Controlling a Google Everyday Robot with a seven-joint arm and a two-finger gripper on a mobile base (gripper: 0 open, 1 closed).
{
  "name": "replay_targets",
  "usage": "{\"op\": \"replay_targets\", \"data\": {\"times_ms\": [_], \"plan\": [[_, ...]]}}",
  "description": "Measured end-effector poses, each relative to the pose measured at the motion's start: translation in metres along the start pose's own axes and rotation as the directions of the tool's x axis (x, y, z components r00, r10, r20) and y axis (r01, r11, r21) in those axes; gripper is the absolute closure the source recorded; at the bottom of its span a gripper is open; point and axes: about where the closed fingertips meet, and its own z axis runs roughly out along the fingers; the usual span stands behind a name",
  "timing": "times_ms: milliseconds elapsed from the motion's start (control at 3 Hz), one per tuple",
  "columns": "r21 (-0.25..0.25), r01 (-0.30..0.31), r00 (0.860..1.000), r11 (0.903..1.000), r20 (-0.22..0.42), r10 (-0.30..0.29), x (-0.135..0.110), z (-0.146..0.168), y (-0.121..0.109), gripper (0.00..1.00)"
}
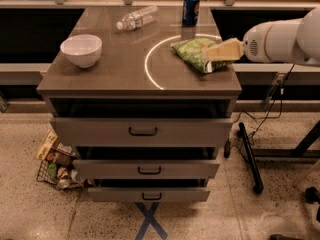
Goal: Move green jalapeno chip bag near water bottle
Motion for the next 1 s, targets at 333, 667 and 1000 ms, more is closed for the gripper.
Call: {"op": "replay_targets", "data": {"times_ms": [333, 667, 1000], "plan": [[-0.014, 0.006, 1.000, 0.9999, 0.019, -0.006, 0.005, 0.031, -0.001, 0.00], [-0.027, 0.017, 0.999, 0.9995, 0.034, -0.016, 0.012, 0.059, -0.003, 0.00], [-0.043, 0.044, 0.998, 0.9981, 0.046, -0.042, 0.015, 0.084, -0.008, 0.05]]}}
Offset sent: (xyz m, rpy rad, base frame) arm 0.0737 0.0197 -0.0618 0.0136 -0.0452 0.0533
